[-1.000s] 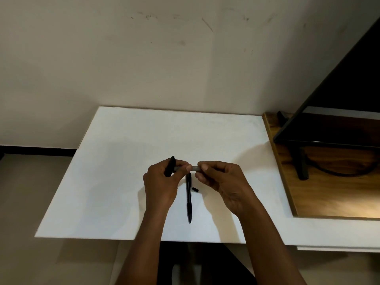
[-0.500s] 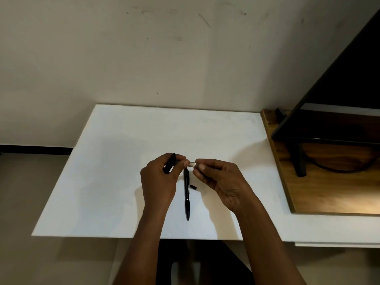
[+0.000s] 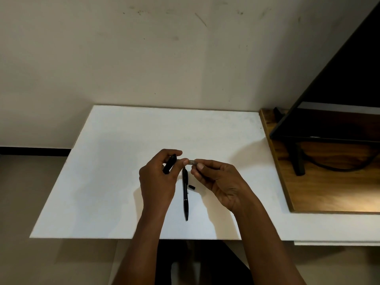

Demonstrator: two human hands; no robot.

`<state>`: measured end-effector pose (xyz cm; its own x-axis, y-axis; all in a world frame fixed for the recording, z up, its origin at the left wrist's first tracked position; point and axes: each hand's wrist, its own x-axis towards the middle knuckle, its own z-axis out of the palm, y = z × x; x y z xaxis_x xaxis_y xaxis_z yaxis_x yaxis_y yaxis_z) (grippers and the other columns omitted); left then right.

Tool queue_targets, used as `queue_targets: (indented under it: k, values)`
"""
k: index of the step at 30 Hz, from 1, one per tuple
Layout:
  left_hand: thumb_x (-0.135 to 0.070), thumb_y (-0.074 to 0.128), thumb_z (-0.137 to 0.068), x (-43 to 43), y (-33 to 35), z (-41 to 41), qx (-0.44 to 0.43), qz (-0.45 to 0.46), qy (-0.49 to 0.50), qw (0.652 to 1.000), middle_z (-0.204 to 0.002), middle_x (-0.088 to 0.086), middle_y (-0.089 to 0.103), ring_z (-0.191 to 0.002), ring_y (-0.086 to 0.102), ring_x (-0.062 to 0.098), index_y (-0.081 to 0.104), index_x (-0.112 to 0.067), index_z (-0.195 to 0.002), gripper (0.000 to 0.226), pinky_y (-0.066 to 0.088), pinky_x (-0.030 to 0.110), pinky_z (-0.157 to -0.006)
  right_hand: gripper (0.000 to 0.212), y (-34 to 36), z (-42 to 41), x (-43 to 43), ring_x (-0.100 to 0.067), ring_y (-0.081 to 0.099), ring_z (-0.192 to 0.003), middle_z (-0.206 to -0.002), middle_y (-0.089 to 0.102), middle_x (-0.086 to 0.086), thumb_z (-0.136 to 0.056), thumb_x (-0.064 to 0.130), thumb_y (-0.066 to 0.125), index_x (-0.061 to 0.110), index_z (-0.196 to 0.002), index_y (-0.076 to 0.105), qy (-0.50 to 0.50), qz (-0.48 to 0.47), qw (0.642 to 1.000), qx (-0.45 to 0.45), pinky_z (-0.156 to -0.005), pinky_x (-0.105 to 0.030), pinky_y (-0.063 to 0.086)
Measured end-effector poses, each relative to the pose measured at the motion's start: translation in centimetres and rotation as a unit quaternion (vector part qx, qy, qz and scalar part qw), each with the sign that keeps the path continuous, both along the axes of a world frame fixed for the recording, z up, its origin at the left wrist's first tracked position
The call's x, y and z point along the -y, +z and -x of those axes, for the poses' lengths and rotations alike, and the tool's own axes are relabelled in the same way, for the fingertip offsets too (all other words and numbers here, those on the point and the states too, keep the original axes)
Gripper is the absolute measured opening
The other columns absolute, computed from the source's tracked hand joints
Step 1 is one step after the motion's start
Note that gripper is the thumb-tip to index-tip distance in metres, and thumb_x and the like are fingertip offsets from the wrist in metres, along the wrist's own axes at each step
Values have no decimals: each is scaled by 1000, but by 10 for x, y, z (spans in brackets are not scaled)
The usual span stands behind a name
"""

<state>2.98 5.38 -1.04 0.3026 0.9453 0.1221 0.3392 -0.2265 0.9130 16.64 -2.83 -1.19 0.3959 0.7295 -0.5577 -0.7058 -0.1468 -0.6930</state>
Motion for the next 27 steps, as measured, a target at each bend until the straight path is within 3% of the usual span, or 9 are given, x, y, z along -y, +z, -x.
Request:
queue_targets:
  k: [2,5,9,12,16,21,27]
  values:
    - [-30,81,-81,-1,-1,0,-4,8,0,1000,-80,-15,72,-76,64,-7,77,-23,-91,13,42,4,-68,14,-1,0,0,-21,76,-77,-91,76,-18,-88,-8,67,-7,-100,74,-11,-4,1000,11,-73,-23,61]
    - [-31,80,-81,-3,-4,1,-13,28,-6,999,-73,-17,71,-66,59,-10,77,-22,-87,11,39,2,-62,14,-2,-2,1,-21,76,-76,-88,76,-18,-88,-7,67,-5,-100,74,-21,-13,997,76,-74,-23,61]
    - [-33,78,-83,-3,-8,0,-31,72,-29,997,-65,-18,69,-56,56,-7,79,-24,-85,9,38,15,-61,13,-2,-5,2,-23,75,-80,-88,77,-20,-89,-1,70,2,-100,76,-13,-6,977,213,-75,-25,59]
    - [-33,77,-85,-3,-11,-1,-34,109,-44,993,-57,-20,66,-52,55,-7,81,-25,-84,9,39,23,-62,18,0,-6,3,-23,76,-84,-88,79,-17,-87,4,74,6,-105,74,-7,-5,967,254,-75,-25,58]
    - [-34,74,-87,-2,-13,-1,-12,157,-53,986,-50,-22,60,-47,52,0,79,-26,-81,11,42,18,-55,24,5,-6,2,-29,76,-87,-89,79,-19,-82,6,79,4,-105,71,-27,-13,976,217,-75,-27,58]
    - [-31,71,-90,-1,-12,-1,51,215,-66,973,-80,-2,78,-51,49,7,79,-26,-85,10,43,19,-54,21,8,-5,3,-27,76,-85,-92,77,-24,-81,2,79,-3,-101,73,-47,-35,985,164,-76,-26,60]
    - [-30,71,-90,-1,-10,-2,94,269,-61,957,-84,-3,80,-47,46,7,77,-26,-90,7,38,12,-42,19,10,-6,4,-26,77,-89,-100,78,-18,-84,7,76,2,-103,76,-40,-35,992,116,-76,-26,62]
